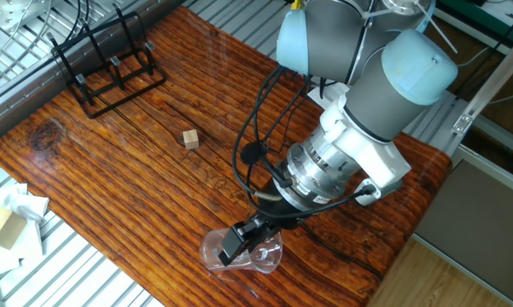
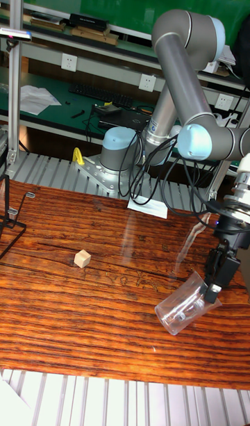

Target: Take the cup off the cup rack

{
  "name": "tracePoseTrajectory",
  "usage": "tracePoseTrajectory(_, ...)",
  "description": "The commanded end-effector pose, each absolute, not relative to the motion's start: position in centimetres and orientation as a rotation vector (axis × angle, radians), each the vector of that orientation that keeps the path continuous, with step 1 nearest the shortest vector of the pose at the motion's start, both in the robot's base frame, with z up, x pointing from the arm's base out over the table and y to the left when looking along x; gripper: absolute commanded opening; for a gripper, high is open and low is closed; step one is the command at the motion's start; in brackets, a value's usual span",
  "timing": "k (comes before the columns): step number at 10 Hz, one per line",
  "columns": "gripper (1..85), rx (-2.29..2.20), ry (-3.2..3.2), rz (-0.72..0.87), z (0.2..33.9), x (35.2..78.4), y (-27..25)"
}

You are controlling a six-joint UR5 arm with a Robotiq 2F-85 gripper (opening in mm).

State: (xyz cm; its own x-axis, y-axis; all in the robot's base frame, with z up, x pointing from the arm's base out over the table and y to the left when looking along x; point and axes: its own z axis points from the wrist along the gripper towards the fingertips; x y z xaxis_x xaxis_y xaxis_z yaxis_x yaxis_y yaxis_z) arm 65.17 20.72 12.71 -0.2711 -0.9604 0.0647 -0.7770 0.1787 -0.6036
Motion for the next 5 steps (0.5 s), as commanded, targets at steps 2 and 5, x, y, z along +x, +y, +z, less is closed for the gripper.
tracePoseTrajectory(2, 47.7, -1.683, 2.096, -0.750, 12.66, 65.39, 21.34)
tracePoseTrajectory(5, 47.7, -1.704, 2.080, -0.735, 12.55, 65.35, 21.71)
